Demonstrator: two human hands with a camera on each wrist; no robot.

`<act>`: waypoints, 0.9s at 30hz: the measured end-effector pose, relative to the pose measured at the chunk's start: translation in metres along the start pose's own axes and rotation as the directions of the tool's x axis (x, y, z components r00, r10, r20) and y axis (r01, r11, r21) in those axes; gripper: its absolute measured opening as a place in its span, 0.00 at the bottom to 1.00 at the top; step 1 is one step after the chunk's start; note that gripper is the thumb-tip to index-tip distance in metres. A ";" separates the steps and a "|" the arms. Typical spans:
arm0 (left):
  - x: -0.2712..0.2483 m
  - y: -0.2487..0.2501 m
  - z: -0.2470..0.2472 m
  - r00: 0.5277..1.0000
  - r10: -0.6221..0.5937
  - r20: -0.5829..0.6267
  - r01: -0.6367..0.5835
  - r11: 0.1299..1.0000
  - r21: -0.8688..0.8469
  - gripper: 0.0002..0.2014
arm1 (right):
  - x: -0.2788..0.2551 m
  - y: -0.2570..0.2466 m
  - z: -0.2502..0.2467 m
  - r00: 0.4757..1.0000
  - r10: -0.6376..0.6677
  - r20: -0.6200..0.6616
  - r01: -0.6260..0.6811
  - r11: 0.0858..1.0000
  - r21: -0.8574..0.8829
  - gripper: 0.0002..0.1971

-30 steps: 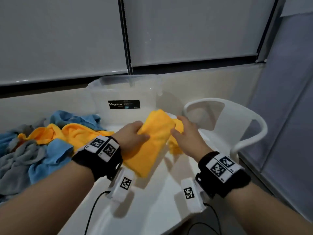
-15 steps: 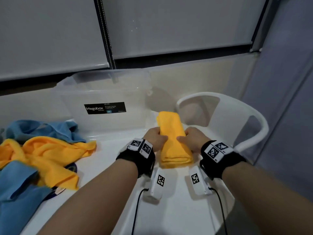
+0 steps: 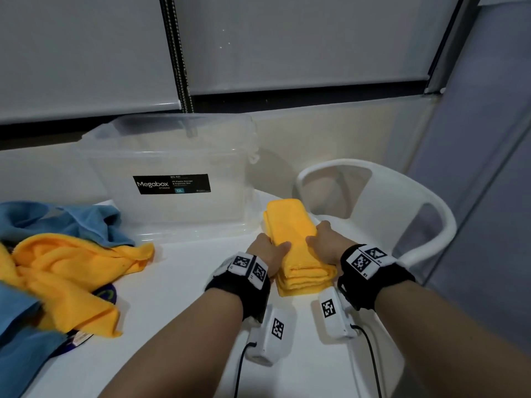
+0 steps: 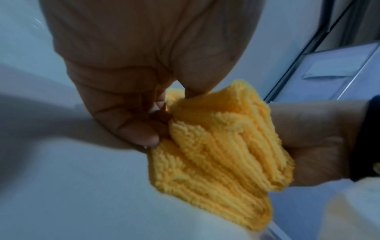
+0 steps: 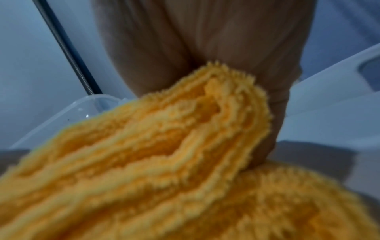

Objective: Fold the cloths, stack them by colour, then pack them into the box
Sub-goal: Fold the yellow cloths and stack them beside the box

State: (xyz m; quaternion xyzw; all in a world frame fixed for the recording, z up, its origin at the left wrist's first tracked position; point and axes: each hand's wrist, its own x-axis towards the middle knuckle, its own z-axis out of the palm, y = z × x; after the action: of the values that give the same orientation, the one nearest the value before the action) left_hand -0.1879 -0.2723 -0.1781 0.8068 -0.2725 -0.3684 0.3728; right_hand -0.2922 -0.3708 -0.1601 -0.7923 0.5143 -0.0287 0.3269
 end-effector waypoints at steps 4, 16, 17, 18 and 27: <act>-0.006 0.002 0.001 0.999 -0.022 0.027 0.025 0.994 -0.109 0.33 | -0.002 -0.005 0.007 1.000 -0.001 -0.027 -0.002 0.996 -0.087 0.20; -0.022 0.003 -0.005 0.964 0.264 0.010 -0.245 0.878 0.412 0.28 | -0.006 0.007 0.019 1.000 -0.003 -0.011 0.000 0.958 -0.286 0.20; -0.026 0.004 -0.007 0.967 0.254 0.024 -0.241 0.880 0.409 0.29 | -0.008 0.006 0.016 1.000 -0.005 -0.001 0.004 0.958 -0.286 0.21; -0.029 0.003 -0.009 0.966 0.258 0.033 -0.248 0.877 0.412 0.31 | -0.008 0.007 0.012 1.000 -0.001 0.010 0.004 0.959 -0.283 0.23; -0.077 -0.045 -0.084 0.947 0.321 0.005 -0.282 0.824 0.491 0.23 | -0.046 -0.018 -0.014 0.717 -0.398 -0.572 0.442 0.894 -0.067 0.03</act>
State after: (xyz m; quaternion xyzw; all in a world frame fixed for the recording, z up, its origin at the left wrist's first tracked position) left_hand -0.1581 -0.1579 -0.1465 0.8349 -0.4652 -0.1928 0.2222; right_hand -0.3047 -0.3342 -0.1256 -0.8295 0.3935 -0.3575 0.1713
